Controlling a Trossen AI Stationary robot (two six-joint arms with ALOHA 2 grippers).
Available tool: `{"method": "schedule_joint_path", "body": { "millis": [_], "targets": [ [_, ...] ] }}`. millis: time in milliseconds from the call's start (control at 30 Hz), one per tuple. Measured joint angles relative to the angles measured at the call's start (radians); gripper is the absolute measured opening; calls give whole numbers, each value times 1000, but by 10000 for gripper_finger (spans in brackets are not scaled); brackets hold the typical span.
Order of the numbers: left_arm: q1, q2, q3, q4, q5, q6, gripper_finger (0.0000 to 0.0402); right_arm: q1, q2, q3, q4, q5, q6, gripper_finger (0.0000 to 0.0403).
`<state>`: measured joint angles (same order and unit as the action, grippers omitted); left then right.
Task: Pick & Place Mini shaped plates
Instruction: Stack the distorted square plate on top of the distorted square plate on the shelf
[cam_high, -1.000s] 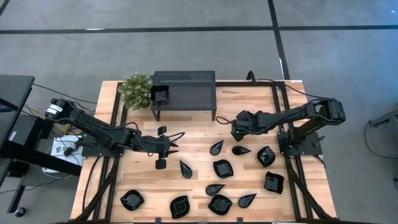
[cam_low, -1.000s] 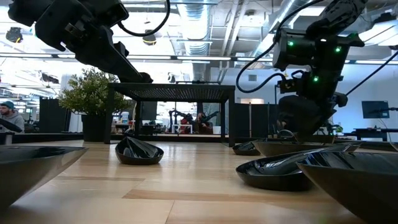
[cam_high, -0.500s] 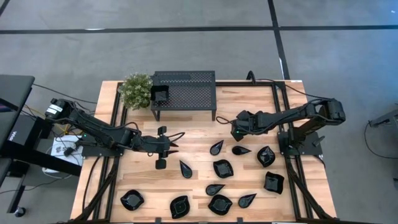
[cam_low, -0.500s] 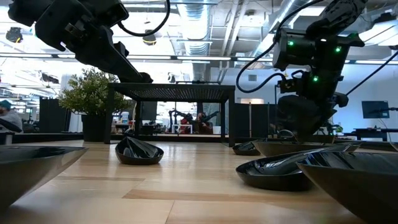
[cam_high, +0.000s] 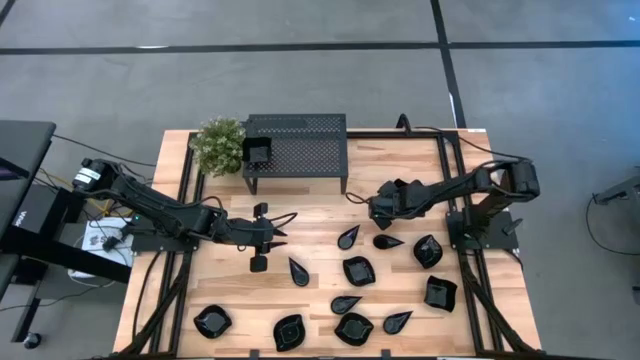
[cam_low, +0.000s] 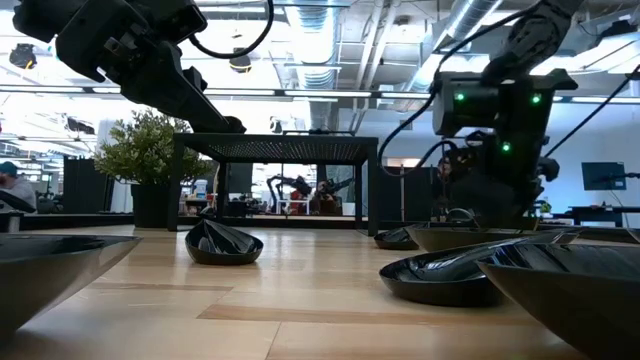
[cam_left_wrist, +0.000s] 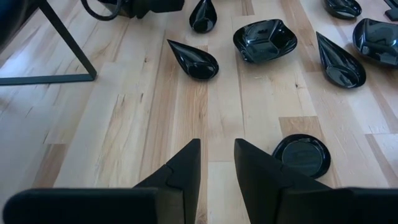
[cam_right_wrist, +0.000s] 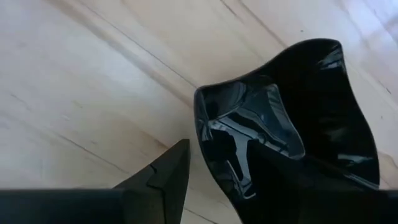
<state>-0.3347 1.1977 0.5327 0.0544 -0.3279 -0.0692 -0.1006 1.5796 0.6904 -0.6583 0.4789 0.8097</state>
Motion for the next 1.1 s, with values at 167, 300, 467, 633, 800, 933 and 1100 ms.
{"method": "schedule_joint_path", "body": {
  "millis": [167, 300, 467, 633, 800, 933, 1100],
  "targets": [
    [0, 0, 0, 0, 0, 0, 99, -8, -6, 27, -23, -8, -8, 139],
    [0, 0, 0, 0, 0, 0, 99, -9, -29, 44, -6, -9, -45, 106],
    [0, 0, 0, 0, 0, 0, 99, -21, -32, 44, -12, -54, -60, 24],
    [0, 0, 0, 0, 0, 0, 99, -30, -33, 45, -12, -64, -61, 12],
    [0, 0, 0, 0, 0, 0, 99, -15, -33, 103, -61, -105, -61, 5],
    [0, 0, 0, 0, 0, 0, 99, 40, -33, 217, -110, -101, -74, 2],
    [0, 0, 0, 0, 0, 0, 99, 159, -33, 364, -98, -88, -138, 2]
  ]
}}
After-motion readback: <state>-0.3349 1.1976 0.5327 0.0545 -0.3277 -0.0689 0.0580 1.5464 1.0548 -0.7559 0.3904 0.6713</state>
